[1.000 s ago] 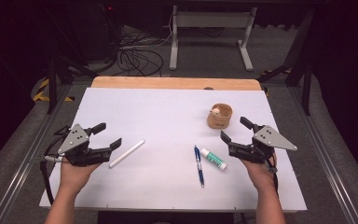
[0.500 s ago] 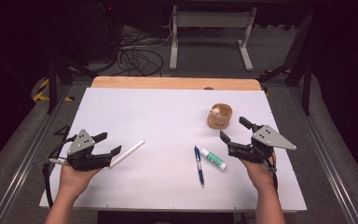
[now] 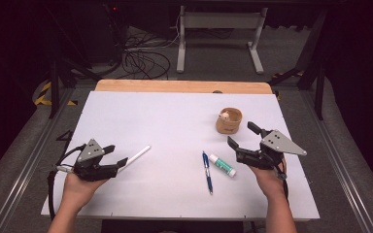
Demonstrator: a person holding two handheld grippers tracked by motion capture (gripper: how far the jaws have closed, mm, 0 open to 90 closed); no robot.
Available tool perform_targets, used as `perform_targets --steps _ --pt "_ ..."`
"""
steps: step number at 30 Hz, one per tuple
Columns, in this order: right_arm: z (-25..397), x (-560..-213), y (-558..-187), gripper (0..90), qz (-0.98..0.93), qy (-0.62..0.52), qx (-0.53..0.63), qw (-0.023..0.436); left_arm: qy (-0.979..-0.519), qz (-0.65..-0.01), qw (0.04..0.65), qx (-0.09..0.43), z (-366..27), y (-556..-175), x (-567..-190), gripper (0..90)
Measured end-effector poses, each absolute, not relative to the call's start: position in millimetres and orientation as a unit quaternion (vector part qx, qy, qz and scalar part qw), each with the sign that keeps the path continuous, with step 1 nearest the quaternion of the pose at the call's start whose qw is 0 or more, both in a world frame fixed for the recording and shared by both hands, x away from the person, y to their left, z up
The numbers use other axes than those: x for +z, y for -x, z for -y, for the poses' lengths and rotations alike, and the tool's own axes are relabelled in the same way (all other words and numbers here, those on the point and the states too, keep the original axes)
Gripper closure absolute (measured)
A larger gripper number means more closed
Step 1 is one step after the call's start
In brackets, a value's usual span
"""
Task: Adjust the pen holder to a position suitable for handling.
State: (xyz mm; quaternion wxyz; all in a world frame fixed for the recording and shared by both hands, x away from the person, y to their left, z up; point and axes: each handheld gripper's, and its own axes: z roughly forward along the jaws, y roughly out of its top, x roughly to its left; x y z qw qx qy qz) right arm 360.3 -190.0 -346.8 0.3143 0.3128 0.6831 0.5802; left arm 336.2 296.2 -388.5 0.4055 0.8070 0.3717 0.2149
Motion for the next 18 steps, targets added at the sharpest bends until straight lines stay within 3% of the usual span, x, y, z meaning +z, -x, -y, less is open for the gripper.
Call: perform_targets --steps 18 --pt "188 -348 -361 18.1 -0.687 -0.311 0.578 0.311 -0.832 -0.385 0.354 0.186 -299 -344 -409 52.6"
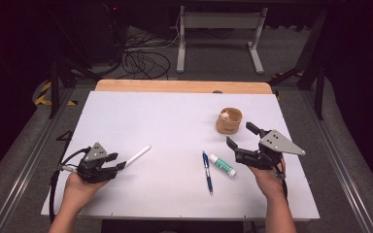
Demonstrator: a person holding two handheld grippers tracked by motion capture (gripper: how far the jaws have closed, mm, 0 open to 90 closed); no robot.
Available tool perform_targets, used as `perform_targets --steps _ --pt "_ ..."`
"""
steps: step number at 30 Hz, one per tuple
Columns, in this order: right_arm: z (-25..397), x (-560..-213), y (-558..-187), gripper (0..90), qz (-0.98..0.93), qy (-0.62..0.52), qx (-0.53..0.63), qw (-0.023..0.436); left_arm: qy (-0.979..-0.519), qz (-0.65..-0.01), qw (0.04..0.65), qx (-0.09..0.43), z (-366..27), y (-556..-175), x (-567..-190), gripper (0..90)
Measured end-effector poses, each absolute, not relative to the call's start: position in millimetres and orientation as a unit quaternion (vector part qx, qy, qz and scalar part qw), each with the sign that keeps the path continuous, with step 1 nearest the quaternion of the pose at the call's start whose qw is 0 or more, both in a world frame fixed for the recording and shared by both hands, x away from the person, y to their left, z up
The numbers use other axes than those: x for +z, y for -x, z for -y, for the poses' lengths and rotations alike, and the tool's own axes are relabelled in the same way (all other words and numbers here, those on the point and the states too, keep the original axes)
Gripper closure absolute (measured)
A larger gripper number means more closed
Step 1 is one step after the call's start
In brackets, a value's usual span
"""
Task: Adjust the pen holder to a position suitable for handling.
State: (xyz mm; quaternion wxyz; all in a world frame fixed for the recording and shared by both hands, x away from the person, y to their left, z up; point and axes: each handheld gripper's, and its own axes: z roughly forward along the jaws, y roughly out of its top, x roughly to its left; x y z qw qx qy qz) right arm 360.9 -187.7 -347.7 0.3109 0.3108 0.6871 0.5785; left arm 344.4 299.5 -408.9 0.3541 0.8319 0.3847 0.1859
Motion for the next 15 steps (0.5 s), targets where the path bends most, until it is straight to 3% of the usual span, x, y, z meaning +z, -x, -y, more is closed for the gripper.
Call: perform_targets --steps 15 --pt "186 -348 -361 18.2 -0.690 -0.307 0.578 0.309 -0.847 -0.385 0.331 0.158 -298 -350 -422 61.0"
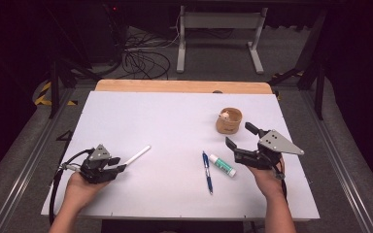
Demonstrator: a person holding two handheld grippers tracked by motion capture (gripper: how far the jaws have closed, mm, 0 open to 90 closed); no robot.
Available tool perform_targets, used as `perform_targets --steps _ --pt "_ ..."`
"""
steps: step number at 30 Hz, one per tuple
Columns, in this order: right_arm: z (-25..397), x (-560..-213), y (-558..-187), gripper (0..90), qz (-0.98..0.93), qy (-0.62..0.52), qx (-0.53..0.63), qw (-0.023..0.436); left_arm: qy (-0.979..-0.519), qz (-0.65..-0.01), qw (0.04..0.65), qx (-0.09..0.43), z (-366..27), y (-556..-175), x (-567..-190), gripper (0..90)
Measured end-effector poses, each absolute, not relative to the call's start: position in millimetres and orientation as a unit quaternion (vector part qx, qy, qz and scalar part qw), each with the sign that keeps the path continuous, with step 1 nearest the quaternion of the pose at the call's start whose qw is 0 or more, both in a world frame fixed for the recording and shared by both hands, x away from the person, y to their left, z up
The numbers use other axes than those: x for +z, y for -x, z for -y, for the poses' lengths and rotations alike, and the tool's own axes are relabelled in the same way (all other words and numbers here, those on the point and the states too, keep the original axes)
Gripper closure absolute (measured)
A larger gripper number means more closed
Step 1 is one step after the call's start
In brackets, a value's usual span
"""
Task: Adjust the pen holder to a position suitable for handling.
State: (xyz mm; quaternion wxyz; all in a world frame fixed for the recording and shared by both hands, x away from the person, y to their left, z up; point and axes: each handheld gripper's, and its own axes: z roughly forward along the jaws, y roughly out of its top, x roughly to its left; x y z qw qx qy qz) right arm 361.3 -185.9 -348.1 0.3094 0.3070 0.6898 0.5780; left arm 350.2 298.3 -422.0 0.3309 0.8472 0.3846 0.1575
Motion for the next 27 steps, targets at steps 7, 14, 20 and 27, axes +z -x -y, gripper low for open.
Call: perform_targets --steps 7,14,20,27 --pt "185.5 -348.2 -361.2 18.2 -0.691 -0.306 0.577 0.309 -0.858 -0.380 0.307 0.161 -295.7 -352.1 -428.5 65.5" --pt "184.0 -348.3 -361.2 18.3 -0.693 -0.304 0.575 0.310 -0.858 -0.374 0.313 0.163 -297.0 -352.6 -429.9 68.0" --pt "182.2 -349.5 -362.2 18.3 -0.697 -0.302 0.574 0.307 -0.857 -0.375 0.317 0.159 -296.3 -352.2 -430.8 71.1" --pt "180.1 -350.2 -362.7 18.5 -0.701 -0.300 0.570 0.308 -0.858 -0.370 0.318 0.160 -294.1 -351.1 -431.2 77.8"
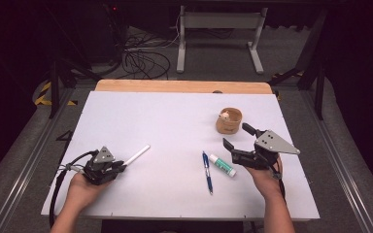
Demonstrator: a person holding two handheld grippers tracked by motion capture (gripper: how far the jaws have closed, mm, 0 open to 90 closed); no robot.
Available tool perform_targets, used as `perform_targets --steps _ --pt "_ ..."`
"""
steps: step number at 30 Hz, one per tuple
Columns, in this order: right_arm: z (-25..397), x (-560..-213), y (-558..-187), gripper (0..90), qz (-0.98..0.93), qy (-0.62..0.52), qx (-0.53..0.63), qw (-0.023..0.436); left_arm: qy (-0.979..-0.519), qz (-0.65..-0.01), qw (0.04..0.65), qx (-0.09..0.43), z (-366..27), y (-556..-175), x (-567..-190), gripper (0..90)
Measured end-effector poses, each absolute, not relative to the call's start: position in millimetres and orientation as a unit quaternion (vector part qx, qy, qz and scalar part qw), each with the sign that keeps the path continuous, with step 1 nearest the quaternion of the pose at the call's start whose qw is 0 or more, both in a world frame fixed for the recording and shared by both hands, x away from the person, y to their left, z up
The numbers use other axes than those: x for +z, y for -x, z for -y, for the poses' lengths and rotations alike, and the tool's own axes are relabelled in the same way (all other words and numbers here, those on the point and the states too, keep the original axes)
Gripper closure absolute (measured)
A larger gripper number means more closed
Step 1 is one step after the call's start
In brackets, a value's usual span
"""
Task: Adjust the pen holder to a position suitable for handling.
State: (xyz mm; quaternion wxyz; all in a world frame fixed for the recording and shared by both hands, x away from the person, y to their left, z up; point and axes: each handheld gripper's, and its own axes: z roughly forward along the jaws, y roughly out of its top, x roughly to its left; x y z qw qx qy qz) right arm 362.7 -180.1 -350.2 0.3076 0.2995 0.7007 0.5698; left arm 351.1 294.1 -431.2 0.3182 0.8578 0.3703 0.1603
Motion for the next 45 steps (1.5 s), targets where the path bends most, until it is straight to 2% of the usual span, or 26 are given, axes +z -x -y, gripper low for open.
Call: perform_targets --steps 13,19,31,45 --pt "175 -352 -366 23.7 -0.723 -0.288 0.546 0.310 -0.841 -0.382 0.349 0.159 -290 -352 -423 78.0" --pt "166 -351 -370 27.7 -0.742 -0.268 0.527 0.316 -0.836 -0.364 0.373 0.174 -280 -349 -407 78.0" --pt "145 -356 -376 34.9 -0.777 -0.225 0.480 0.339 -0.841 -0.326 0.397 0.170 -255 -351 -383 78.0" --pt "124 -351 -388 39.4 -0.792 -0.179 0.464 0.354 -0.837 -0.298 0.428 0.166 -228 -370 -358 78.0"
